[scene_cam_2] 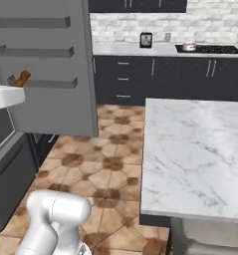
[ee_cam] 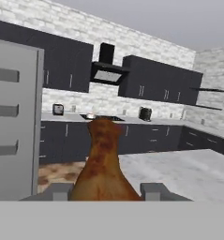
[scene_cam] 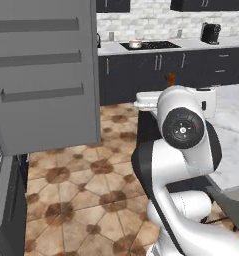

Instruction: Retrieve the chicken drumstick from the fridge and place it on the saucepan with marinade on the stove.

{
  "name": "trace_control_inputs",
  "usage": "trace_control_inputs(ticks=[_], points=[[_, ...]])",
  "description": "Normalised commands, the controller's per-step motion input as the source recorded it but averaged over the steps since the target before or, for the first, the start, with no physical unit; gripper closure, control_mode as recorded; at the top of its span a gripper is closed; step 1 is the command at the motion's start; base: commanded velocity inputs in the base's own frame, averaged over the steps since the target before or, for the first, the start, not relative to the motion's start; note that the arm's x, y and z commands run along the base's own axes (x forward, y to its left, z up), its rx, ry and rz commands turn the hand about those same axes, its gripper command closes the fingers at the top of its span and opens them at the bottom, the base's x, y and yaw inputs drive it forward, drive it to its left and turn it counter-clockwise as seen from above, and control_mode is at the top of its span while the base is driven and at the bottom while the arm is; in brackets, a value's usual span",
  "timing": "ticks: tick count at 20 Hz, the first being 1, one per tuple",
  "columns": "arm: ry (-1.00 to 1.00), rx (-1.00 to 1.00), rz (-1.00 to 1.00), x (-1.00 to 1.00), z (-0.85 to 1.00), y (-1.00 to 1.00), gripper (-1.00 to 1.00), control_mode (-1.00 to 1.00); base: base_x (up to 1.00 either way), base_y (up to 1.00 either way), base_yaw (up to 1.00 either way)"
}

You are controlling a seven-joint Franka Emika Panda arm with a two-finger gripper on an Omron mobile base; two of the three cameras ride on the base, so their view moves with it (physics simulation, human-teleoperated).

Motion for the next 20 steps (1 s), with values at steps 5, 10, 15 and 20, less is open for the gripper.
trace_control_inputs(ticks=[5,10,15,20], points=[[0.00,0.00,0.00,0.00,0.00,0.00,1.00,1.00,-0.83,0.00,-0.36],[0.00,0.00,0.00,0.00,0.00,0.00,1.00,1.00,-0.52,0.00,-0.28],[0.00,0.00,0.00,0.00,0.00,0.00,1.00,1.00,-0.06,-0.03,-0.20],[0.00,0.00,0.00,0.00,0.00,0.00,1.00,1.00,0.01,-0.24,-0.12]])
